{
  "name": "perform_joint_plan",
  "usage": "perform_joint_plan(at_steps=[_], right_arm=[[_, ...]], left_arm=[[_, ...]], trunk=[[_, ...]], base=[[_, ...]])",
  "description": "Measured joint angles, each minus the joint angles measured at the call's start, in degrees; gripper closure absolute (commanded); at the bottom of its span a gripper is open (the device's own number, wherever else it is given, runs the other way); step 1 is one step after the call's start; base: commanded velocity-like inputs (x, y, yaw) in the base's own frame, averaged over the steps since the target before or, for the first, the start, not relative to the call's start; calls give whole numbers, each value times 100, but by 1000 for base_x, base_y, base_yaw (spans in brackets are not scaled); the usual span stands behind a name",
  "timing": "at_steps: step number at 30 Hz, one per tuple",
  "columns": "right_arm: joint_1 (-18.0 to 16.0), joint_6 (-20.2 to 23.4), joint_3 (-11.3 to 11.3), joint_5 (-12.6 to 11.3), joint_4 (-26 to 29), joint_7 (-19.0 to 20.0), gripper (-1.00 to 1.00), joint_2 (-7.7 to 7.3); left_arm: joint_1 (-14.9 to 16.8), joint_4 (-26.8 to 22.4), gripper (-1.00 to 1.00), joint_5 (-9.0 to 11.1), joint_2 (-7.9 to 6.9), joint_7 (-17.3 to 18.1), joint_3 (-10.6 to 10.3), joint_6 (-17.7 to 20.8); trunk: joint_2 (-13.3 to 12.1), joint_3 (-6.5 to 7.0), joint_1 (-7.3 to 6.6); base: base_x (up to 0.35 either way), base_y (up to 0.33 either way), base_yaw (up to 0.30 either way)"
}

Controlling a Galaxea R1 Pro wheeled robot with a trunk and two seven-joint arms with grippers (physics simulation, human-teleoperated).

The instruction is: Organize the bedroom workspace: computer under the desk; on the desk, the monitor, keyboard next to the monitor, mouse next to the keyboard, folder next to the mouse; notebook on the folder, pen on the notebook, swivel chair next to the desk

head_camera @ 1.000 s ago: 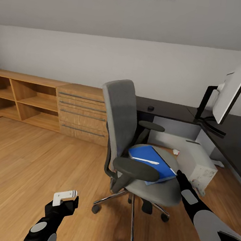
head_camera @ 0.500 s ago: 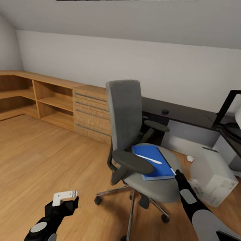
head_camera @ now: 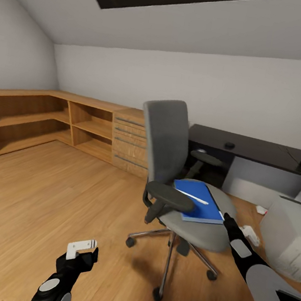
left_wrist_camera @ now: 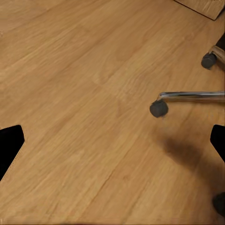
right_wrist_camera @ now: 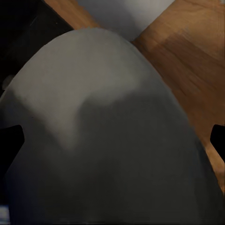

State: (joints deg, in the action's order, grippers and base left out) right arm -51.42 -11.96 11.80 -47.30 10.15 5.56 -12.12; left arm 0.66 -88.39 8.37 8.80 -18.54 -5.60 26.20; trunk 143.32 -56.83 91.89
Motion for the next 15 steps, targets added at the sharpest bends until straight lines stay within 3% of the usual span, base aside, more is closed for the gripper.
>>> perform_joint_plan(at_steps=[8, 15], right_arm=[[0, 0, 9, 18, 64, 40, -100, 202], [0, 0, 3, 16, 124, 48, -100, 195]], left_arm=[[-1, 50, -100, 2, 9, 25, -5, 0], [-1, 88, -100, 0, 16, 23, -9, 0]], trunk=[[1, -47, -3], [1, -93, -1]], base=[[219, 0, 199], [29, 0, 186]])
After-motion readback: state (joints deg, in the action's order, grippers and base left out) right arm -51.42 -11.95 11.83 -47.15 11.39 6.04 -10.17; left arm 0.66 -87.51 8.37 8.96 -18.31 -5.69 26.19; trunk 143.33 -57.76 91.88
